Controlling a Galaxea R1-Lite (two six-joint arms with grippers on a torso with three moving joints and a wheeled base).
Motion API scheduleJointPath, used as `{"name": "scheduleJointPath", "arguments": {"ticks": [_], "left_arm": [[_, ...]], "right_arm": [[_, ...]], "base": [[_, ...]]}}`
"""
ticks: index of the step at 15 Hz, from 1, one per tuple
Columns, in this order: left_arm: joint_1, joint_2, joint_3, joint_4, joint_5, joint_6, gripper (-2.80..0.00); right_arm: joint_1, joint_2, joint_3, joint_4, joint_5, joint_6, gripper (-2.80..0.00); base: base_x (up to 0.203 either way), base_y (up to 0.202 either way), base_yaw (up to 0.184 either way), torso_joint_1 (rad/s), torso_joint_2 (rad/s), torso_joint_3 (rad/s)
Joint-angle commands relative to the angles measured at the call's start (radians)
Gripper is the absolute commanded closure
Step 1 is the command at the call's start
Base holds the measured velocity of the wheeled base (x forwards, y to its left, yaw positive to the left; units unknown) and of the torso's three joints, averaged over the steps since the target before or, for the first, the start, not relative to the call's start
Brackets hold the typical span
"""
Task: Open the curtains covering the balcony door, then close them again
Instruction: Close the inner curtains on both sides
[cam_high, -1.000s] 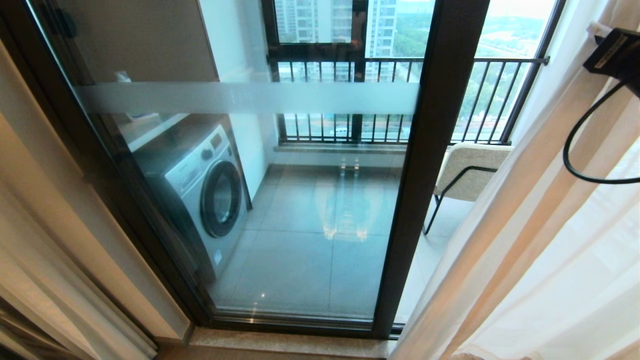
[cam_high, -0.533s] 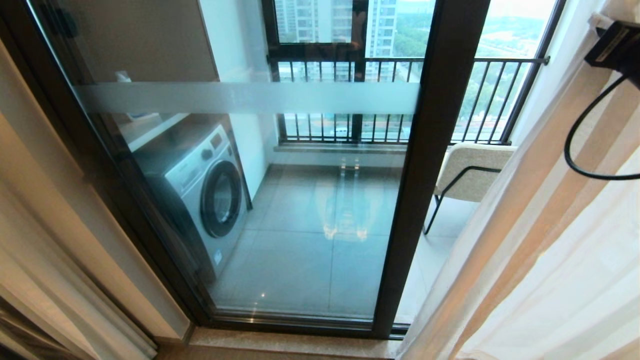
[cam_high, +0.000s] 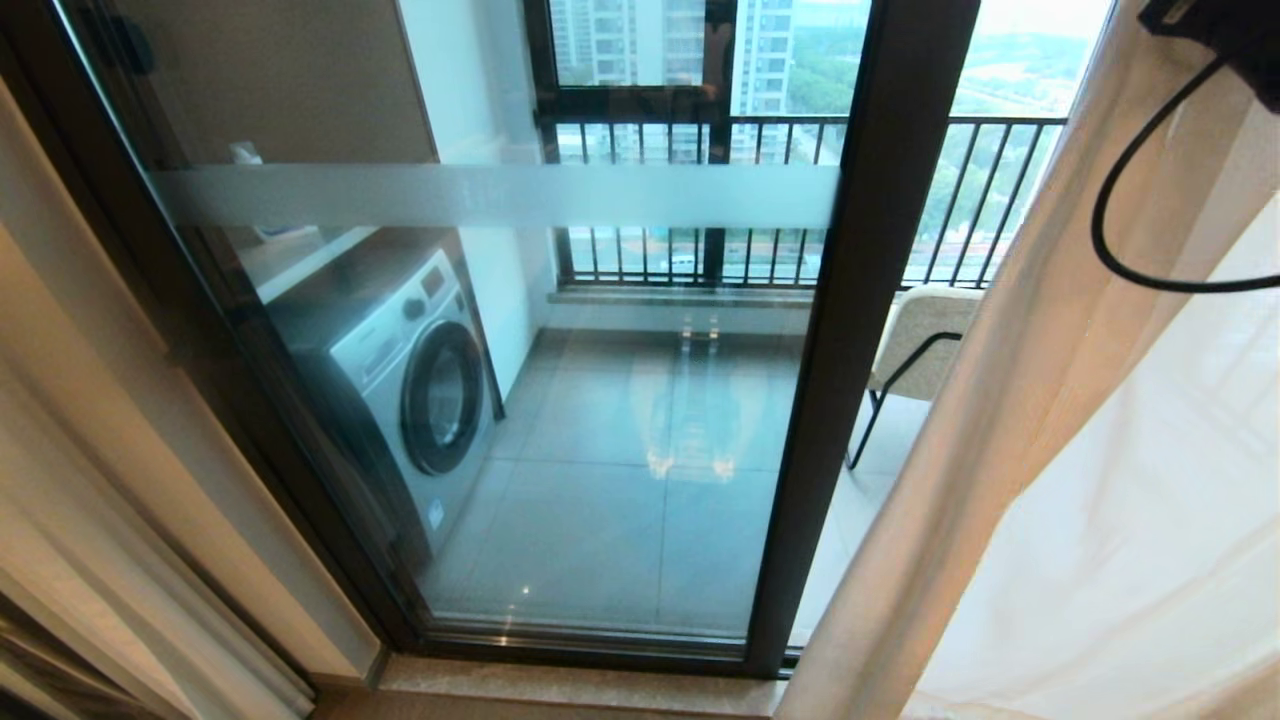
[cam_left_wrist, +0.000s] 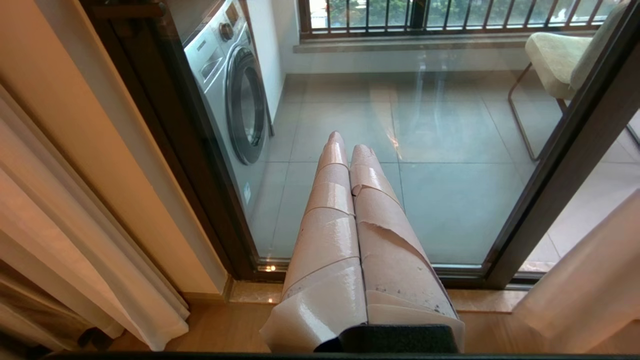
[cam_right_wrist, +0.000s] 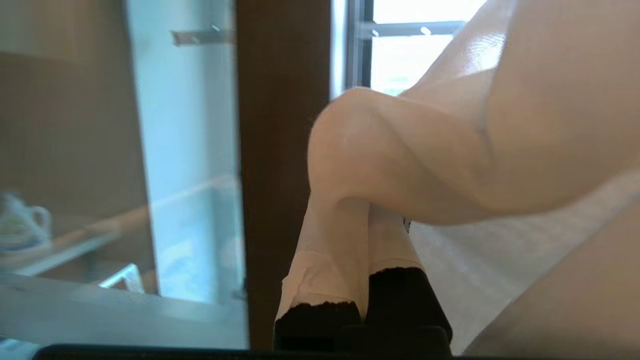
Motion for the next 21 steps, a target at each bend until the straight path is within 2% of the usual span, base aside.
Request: {"name": "scheduleJointPath", "arguments": {"ticks": [1, 5, 9, 16, 21], "left_arm": [[0.0, 0.0, 0.0, 0.0, 0.0, 0.0, 0.0], [0.0, 0.0, 0.0, 0.0, -0.001, 0.0, 0.0], [0.001, 0.0, 0.0, 0.0, 0.0, 0.0, 0.0], [0.001, 0.0, 0.0, 0.001, 0.0, 0.0, 0.0], [0.0, 0.0, 0.0, 0.0, 0.0, 0.0, 0.0]], "right_arm": [[0.069, 0.033, -0.067, 0.004, -0.002, -0.011, 0.0], [0.199, 0.103, -0.186, 0.007, -0.003, -0.067, 0.0], [0.293, 0.186, -0.28, 0.007, -0.003, -0.114, 0.0], [0.407, 0.36, -0.5, 0.043, -0.003, -0.16, 0.0], [0.476, 0.445, -0.533, 0.035, -0.003, -0.181, 0.0]], "base": [[0.0, 0.0, 0.0, 0.0, 0.0, 0.0], [0.0, 0.0, 0.0, 0.0, 0.0, 0.0], [0.0, 0.0, 0.0, 0.0, 0.0, 0.0], [0.0, 0.0, 0.0, 0.0, 0.0, 0.0], [0.0, 0.0, 0.0, 0.0, 0.0, 0.0]]}}
